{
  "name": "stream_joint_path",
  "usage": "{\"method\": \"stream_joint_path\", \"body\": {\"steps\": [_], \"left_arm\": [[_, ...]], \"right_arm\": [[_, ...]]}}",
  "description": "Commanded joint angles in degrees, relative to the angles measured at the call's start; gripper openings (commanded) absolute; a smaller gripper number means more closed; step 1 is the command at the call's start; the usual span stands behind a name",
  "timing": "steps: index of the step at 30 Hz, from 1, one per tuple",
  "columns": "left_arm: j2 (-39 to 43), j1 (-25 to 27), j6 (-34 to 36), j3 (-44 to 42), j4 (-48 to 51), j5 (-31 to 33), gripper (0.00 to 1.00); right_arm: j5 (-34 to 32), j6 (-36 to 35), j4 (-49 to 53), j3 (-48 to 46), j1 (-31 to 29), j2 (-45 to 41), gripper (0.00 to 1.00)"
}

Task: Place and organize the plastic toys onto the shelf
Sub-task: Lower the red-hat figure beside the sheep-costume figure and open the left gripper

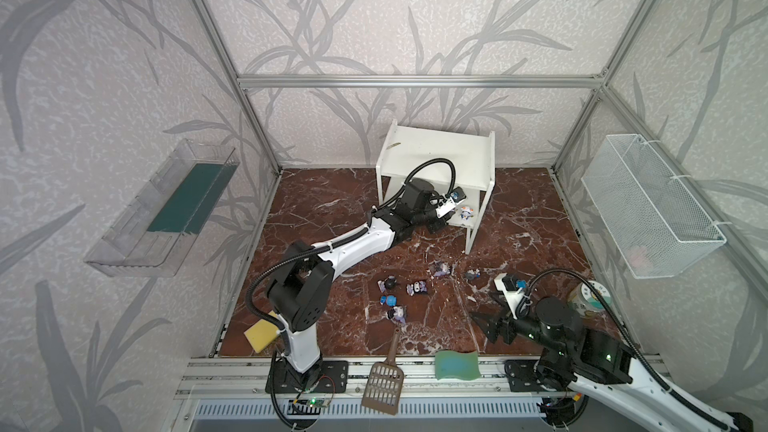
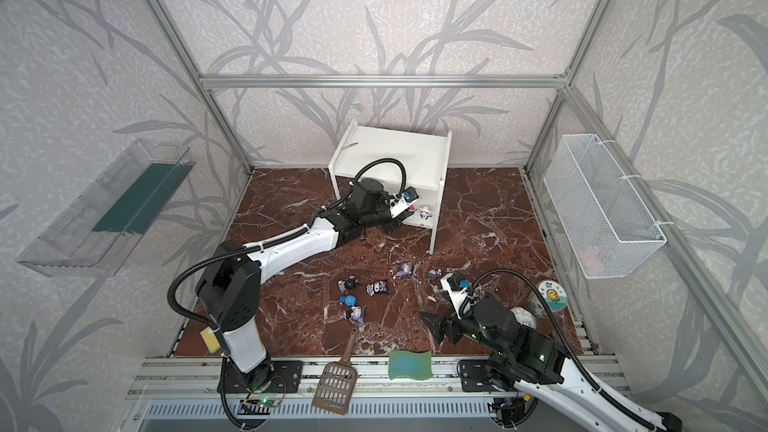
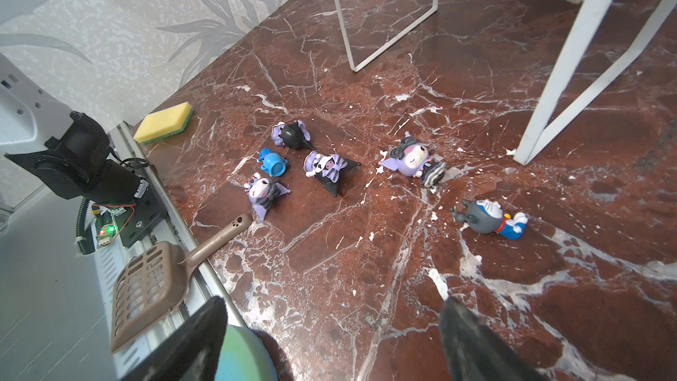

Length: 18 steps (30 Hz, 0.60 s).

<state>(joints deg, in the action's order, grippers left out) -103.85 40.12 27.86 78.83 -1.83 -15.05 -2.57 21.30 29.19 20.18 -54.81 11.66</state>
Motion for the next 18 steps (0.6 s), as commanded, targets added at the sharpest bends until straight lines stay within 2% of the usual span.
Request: {"method": "stream_joint_path", "body": {"steps": [1, 11, 18], "left_arm": [[-0.6, -0.2, 0.8, 2.1, -0.1, 0.0, 0.32], [-0.8, -0.2, 0.6, 2.2, 0.1, 0.4, 0.43], [-0.6, -0.2, 0.8, 2.0, 0.1, 1.3, 0.46]], "right_arm": [[-0.2, 0.3, 0.9, 1.4, -0.4, -0.7, 0.9], [-0.2, 0.3, 0.9, 1.3, -0.4, -0.8, 0.9], [-0.2, 0.3, 0.8, 1.3, -0.4, -0.8, 0.9]]}}
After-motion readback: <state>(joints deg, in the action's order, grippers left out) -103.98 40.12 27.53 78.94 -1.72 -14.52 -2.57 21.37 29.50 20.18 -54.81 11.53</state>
